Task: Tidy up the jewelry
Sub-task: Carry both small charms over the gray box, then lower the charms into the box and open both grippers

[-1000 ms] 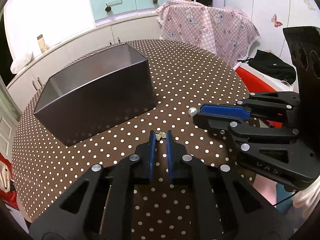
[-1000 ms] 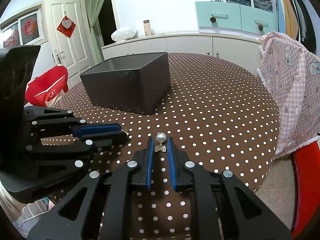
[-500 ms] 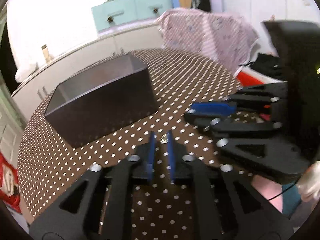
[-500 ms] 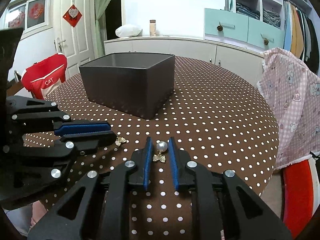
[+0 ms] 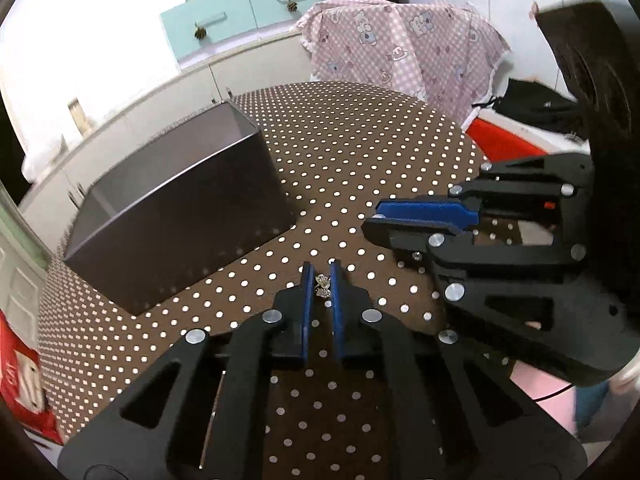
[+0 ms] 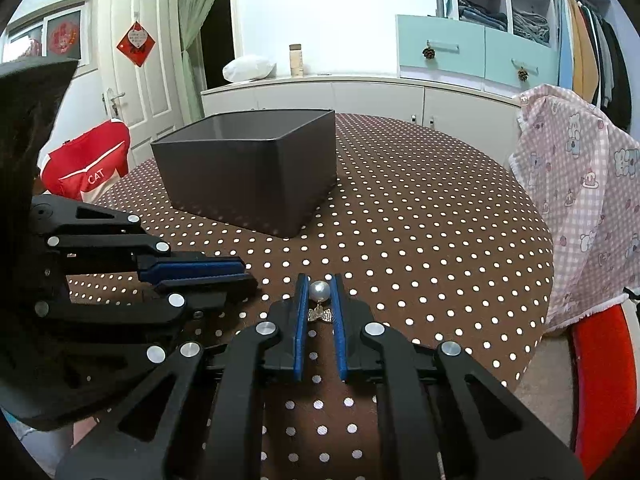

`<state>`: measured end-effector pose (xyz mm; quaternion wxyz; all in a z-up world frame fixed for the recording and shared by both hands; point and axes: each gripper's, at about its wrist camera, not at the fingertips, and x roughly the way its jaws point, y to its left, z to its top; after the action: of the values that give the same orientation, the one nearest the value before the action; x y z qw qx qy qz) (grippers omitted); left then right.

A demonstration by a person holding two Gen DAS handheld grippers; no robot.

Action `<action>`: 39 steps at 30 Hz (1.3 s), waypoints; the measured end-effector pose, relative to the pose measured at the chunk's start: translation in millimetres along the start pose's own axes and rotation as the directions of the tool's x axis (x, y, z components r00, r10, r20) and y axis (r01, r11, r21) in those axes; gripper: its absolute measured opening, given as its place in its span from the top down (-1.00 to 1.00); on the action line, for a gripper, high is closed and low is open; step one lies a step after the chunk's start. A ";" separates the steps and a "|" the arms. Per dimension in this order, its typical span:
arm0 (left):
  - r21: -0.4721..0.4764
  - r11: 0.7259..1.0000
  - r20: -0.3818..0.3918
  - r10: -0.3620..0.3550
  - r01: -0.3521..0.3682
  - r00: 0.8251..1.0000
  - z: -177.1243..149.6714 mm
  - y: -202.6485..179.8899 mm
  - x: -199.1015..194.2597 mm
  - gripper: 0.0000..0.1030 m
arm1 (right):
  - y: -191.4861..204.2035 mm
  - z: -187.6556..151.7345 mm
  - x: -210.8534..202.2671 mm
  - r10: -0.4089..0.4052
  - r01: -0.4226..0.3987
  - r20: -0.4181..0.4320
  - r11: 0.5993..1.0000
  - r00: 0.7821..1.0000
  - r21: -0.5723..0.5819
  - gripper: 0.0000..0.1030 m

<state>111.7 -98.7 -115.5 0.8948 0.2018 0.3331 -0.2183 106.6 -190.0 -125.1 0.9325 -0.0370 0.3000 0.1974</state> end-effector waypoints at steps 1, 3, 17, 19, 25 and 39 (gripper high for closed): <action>0.002 1.000 0.002 0.004 -0.004 1.000 -0.6 -0.6 -0.4 0.84 | -1.4 0.2 0.3 0.001 -0.001 -0.002 1.000 1.000 0.001 0.83; -0.023 1.000 0.001 0.003 -0.003 1.000 0.0 4.1 -0.1 0.84 | -2.0 1.3 0.6 0.004 -0.004 -0.007 1.000 1.000 0.008 0.83; -0.221 0.973 0.087 -0.049 0.067 0.995 -2.0 47.2 -14.6 0.84 | 1.3 34.0 -14.4 0.005 -0.005 0.036 1.000 0.999 0.008 0.82; -0.237 0.969 0.100 -0.042 0.065 0.994 0.6 53.8 -19.0 0.84 | 3.0 42.3 -14.9 0.011 -0.012 0.044 1.000 0.999 0.008 0.82; -0.301 0.953 0.136 0.002 0.040 0.991 11.2 79.4 -36.6 0.84 | 9.0 72.6 -12.5 0.059 -0.061 0.089 0.998 0.994 0.016 0.82; -0.423 0.906 0.161 0.055 0.018 0.985 28.3 135.5 -31.6 0.83 | 26.6 110.7 15.0 0.104 -0.103 0.038 0.995 0.994 -0.009 0.82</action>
<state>175.7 6.6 -44.9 0.9443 -0.0131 0.2934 -0.1488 167.6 -139.7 -41.9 0.9265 -0.0208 0.2830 0.2472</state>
